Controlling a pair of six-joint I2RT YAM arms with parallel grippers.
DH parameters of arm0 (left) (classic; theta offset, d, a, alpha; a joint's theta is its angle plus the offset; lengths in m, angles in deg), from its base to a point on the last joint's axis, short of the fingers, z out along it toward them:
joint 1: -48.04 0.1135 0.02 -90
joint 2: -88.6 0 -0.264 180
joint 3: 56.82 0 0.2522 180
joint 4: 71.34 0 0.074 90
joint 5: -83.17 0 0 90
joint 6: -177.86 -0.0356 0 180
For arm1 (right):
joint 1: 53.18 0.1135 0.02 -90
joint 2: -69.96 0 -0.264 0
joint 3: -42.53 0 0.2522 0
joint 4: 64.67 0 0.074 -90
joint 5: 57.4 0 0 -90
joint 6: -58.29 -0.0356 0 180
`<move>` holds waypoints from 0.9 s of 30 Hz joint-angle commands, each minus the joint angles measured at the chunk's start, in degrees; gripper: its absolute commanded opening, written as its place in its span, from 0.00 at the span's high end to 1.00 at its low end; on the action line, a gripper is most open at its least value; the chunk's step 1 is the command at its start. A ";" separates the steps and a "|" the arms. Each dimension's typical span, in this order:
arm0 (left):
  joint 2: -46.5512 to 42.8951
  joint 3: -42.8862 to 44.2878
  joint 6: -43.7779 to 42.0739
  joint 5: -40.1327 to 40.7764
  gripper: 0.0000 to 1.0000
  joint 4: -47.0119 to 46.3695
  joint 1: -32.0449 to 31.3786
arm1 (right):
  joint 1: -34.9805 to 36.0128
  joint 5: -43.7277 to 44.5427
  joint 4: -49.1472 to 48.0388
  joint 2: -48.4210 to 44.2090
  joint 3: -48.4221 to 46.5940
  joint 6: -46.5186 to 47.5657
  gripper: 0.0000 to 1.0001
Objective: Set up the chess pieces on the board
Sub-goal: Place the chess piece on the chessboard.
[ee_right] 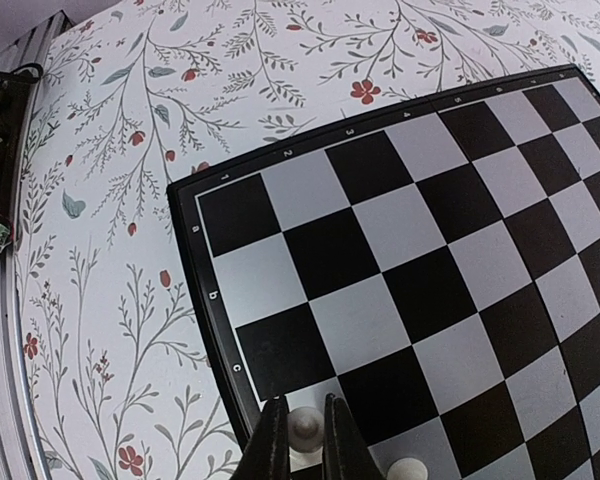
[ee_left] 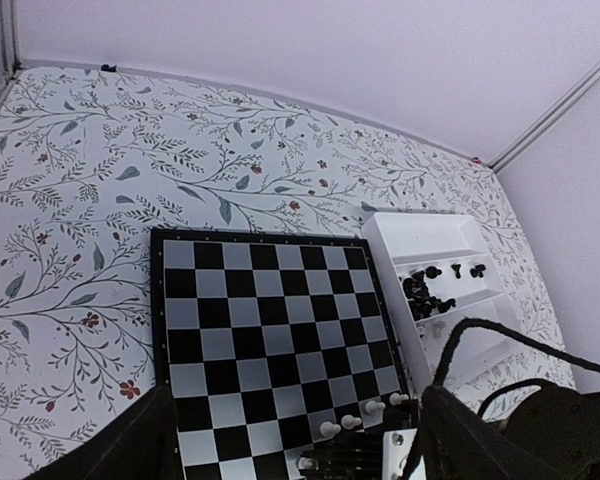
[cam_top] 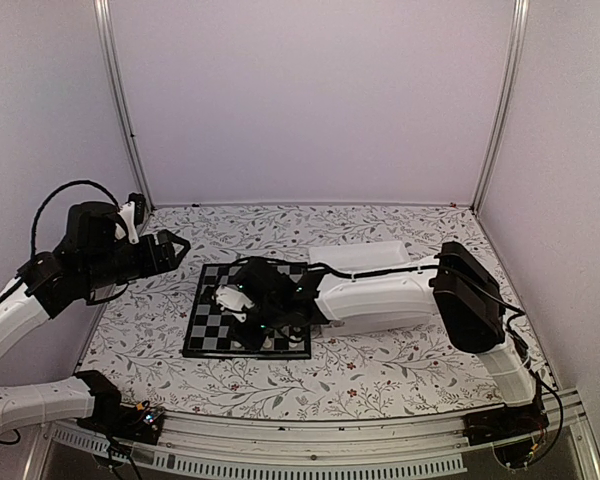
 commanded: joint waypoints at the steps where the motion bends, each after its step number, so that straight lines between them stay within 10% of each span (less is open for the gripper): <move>1: 0.31 0.63 -0.05 -0.58 0.15 -0.54 0.85 | -0.71 -2.25 -1.31 1.43 -1.07 -0.96 0.96; 27: -0.26 0.20 -0.60 -1.09 0.15 -0.14 0.95 | -0.86 -3.46 -1.22 1.49 -2.10 -1.31 0.72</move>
